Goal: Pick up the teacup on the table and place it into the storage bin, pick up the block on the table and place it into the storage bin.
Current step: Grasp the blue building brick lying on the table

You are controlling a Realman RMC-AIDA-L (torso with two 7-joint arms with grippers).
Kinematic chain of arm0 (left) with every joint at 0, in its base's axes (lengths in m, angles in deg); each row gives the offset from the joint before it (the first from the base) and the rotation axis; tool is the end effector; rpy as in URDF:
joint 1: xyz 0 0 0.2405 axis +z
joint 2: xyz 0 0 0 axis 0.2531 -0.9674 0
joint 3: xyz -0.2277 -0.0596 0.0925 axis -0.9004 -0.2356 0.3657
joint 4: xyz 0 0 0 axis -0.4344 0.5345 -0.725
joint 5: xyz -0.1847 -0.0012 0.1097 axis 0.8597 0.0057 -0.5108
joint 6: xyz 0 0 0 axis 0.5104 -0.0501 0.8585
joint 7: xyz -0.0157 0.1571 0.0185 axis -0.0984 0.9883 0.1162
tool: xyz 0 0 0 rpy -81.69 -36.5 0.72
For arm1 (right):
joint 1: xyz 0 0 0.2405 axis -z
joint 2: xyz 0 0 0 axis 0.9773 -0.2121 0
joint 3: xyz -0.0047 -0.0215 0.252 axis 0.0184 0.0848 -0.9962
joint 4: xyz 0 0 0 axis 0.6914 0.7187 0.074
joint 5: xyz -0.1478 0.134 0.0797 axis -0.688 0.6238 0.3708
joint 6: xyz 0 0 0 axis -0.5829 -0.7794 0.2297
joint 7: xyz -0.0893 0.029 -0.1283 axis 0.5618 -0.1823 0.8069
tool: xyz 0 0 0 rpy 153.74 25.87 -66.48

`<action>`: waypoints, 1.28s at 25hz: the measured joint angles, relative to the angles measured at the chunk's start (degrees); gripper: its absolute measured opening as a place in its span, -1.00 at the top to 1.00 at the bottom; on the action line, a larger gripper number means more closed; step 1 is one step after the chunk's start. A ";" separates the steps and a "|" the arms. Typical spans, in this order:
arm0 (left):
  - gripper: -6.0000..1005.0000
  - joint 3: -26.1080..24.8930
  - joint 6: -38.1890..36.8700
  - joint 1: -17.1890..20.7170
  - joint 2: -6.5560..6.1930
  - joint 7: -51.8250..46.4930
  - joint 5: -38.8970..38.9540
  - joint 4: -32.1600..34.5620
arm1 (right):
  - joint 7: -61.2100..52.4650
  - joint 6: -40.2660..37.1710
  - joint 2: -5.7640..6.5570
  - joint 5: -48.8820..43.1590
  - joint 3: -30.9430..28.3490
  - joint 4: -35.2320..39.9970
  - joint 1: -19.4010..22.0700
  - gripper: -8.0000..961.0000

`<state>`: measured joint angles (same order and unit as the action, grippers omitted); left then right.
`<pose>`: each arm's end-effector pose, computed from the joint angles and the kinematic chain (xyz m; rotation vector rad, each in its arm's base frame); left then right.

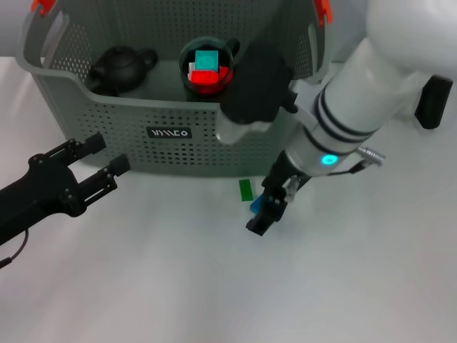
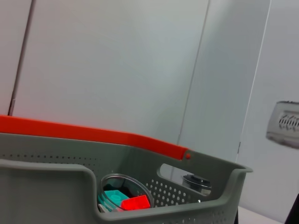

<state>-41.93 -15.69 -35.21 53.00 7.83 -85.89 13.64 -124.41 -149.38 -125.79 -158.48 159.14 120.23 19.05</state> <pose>-0.3177 0.2754 0.0138 -2.2407 -0.6254 -0.9990 0.1049 0.3805 -0.1250 -2.8229 0.3942 -0.6819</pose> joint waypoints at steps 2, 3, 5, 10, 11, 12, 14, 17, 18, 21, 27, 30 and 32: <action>-0.25 -0.01 0.01 0.05 0.00 0.01 0.10 0.00 | 0.00 3.04 -0.26 0.65 2.85 -2.22 -0.53 -0.81; -0.25 -0.01 0.01 0.05 0.00 0.01 0.12 0.00 | -0.17 4.51 -0.36 1.27 4.44 -2.93 -0.66 -0.81; -0.25 -0.01 0.01 0.00 0.00 0.01 0.15 0.00 | -0.39 6.83 -0.46 2.64 6.81 -3.53 -0.75 -0.81; -0.25 0.15 0.38 -0.34 0.00 0.01 -0.01 -0.03 | -0.48 9.67 -0.47 3.90 7.94 -3.69 -0.47 -0.81; -0.25 0.20 0.44 -0.34 0.00 0.01 -0.03 -0.04 | -0.41 9.92 -0.46 3.90 7.97 -3.68 -0.46 -0.81; -0.25 0.24 0.46 -0.35 0.00 0.01 -0.03 -0.06 | -0.32 10.23 -0.44 3.90 7.99 -3.71 -0.46 -0.81; -0.25 0.25 0.46 -0.35 0.00 0.01 -0.01 -0.07 | -0.19 11.11 -0.44 3.90 8.25 -3.93 -0.51 -0.81; -0.25 0.28 0.36 -0.37 0.00 0.01 0.08 -0.09 | -0.22 13.03 -0.49 3.90 9.45 -4.05 -0.55 -0.81; -0.25 0.27 0.32 -0.37 0.00 0.01 0.09 -0.09 | -0.29 13.70 -0.52 3.89 9.96 -4.08 -0.56 -0.81; -0.25 0.16 0.25 -0.38 0.00 -0.03 0.11 -0.09 | -0.34 15.23 -0.68 3.88 11.12 -4.39 -0.63 -0.81; -0.25 0.08 0.22 -0.38 0.00 -0.06 0.17 -0.09 | 0.09 16.98 -0.84 4.75 11.57 -6.37 -1.00 -0.81; -0.25 0.08 0.24 -0.38 0.00 -0.08 0.19 -0.09 | 0.18 17.42 -0.84 5.44 11.73 -7.12 -1.17 -0.81; -0.25 0.16 0.28 -0.42 0.00 -0.08 0.20 -0.09 | 0.20 17.76 -0.84 5.72 12.10 -7.48 -1.20 -0.81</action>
<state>-41.78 -15.42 -35.63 53.00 7.75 -85.69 13.55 -124.21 -131.62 -126.63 -152.76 171.25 112.75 17.85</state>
